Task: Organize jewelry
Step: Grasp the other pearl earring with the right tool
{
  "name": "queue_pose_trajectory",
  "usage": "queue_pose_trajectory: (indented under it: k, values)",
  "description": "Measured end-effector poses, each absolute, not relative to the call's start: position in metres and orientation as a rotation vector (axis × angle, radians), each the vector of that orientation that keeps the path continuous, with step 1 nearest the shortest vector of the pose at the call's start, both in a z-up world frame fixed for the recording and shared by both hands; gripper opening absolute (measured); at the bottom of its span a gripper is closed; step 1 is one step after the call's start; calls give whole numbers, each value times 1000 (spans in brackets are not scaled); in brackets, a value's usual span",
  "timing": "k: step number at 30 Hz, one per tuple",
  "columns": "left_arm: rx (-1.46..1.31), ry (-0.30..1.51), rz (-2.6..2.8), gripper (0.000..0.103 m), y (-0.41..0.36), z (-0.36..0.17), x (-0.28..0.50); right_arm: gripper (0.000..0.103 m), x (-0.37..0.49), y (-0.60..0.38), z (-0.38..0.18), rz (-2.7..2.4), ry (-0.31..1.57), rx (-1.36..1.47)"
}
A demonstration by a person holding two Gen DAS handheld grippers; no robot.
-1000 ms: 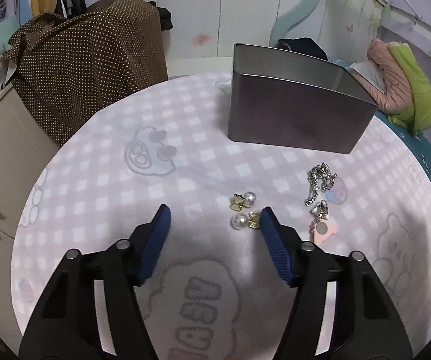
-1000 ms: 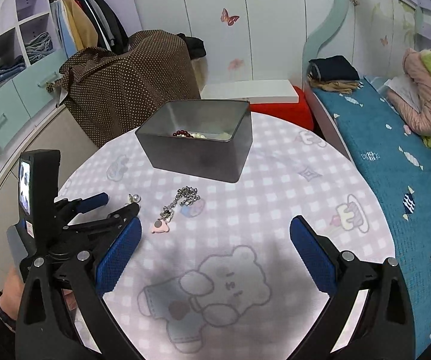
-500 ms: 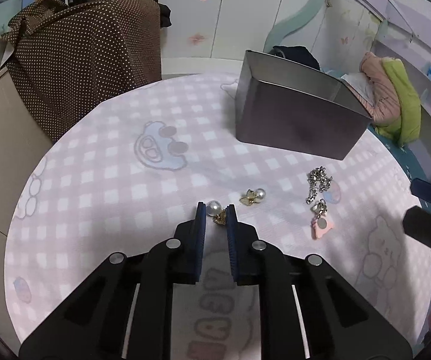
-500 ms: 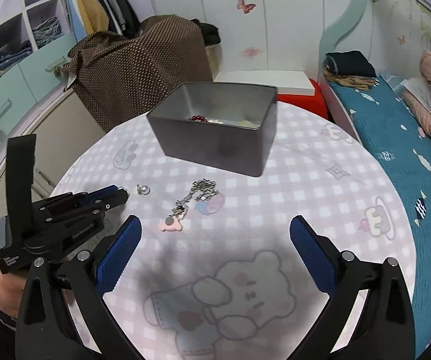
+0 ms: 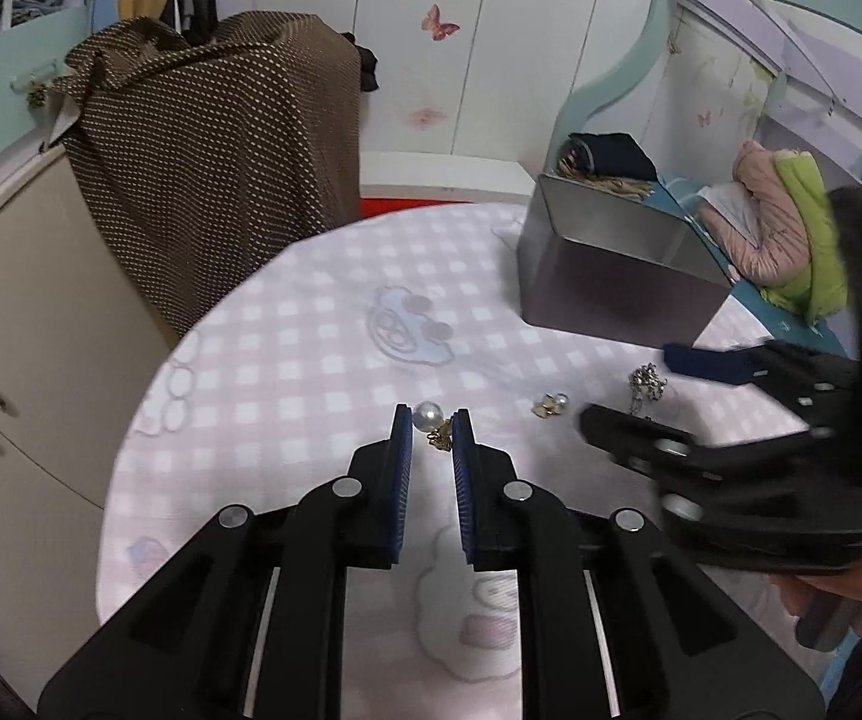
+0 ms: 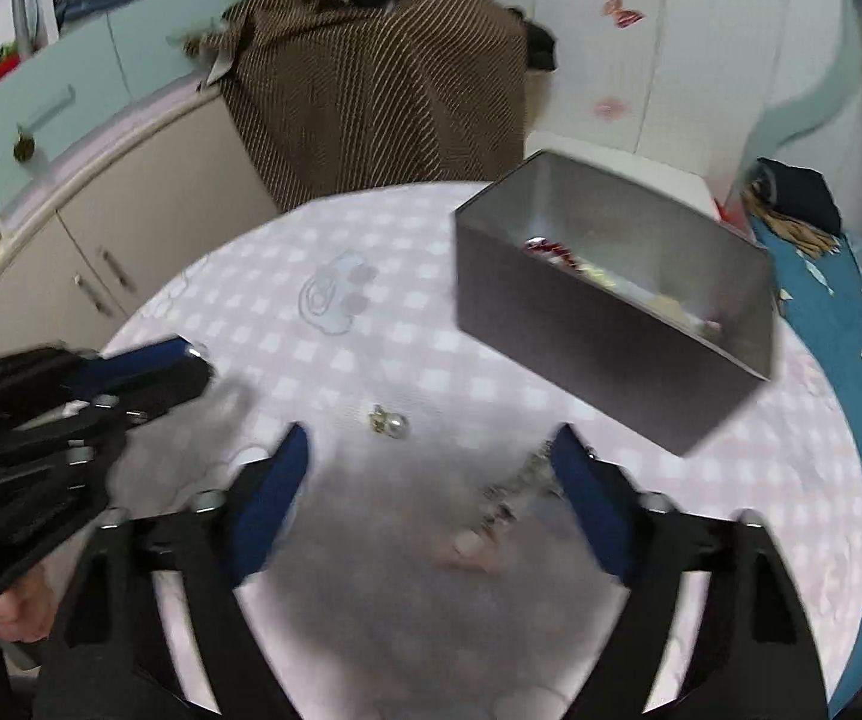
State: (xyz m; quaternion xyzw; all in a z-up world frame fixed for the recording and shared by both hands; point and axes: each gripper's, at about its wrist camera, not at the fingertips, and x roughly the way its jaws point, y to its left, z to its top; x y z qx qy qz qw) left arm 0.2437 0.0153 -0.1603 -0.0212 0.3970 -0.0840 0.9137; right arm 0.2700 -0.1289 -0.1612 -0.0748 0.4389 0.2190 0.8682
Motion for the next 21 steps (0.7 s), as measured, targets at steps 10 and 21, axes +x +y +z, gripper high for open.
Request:
queue_pose_trajectory:
  k: [10,21]
  values:
    - [-76,823,-148,14,34,-162,245,15,277,-103,-185,481,927,-244]
    - [-80,806,-154,14,33,-154,246,13,269,-115,-169,502,900,-192]
